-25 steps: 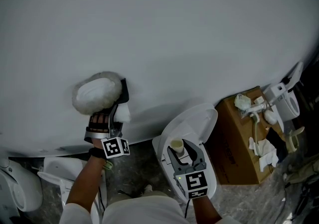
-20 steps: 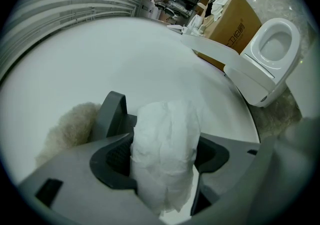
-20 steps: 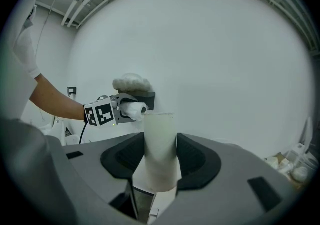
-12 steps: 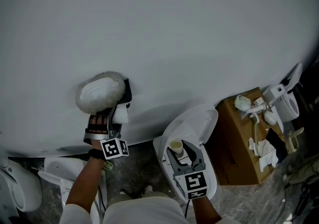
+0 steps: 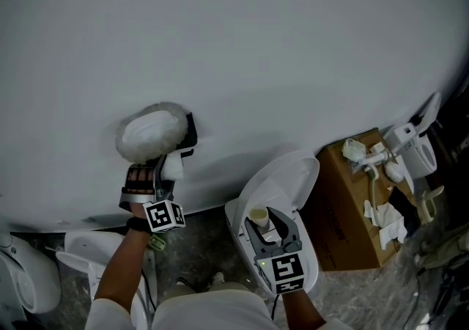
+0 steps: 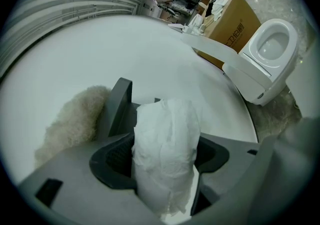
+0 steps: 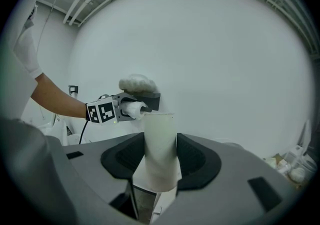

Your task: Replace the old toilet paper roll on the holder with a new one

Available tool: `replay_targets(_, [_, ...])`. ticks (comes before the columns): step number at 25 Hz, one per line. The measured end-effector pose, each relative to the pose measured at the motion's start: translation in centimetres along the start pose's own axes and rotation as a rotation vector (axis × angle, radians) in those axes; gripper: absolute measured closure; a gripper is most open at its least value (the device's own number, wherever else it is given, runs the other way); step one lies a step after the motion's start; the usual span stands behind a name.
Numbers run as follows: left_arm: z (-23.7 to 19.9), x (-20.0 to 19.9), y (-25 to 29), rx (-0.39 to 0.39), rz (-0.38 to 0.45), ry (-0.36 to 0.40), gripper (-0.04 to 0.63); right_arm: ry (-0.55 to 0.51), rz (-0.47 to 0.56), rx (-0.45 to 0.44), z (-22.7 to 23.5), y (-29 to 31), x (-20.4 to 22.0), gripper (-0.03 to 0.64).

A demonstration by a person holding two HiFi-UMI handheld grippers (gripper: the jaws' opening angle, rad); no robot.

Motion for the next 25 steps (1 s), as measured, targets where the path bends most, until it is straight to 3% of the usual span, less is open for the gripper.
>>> replay_targets(15, [-0.5, -0.2, -1.1, 0.016, 0.059, -0.07, 0.308, -0.028, -0.017, 0.056, -2.5, -1.0, -0.7, 0.422])
replay_targets(25, [-0.5, -0.6, -1.0, 0.126, 0.083, -0.157, 0.278, -0.012, -0.048, 0.102, -4.1, -1.6, -1.3, 0.422])
Point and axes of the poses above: the fingertips, and each gripper's own axes: y forward along the fingers, z to its right, x out of its underside, the point moved 1 cm from there along -y, backward along the fingers, and after that the axes turned 12 degrees about -x, right-handed, at the moved point
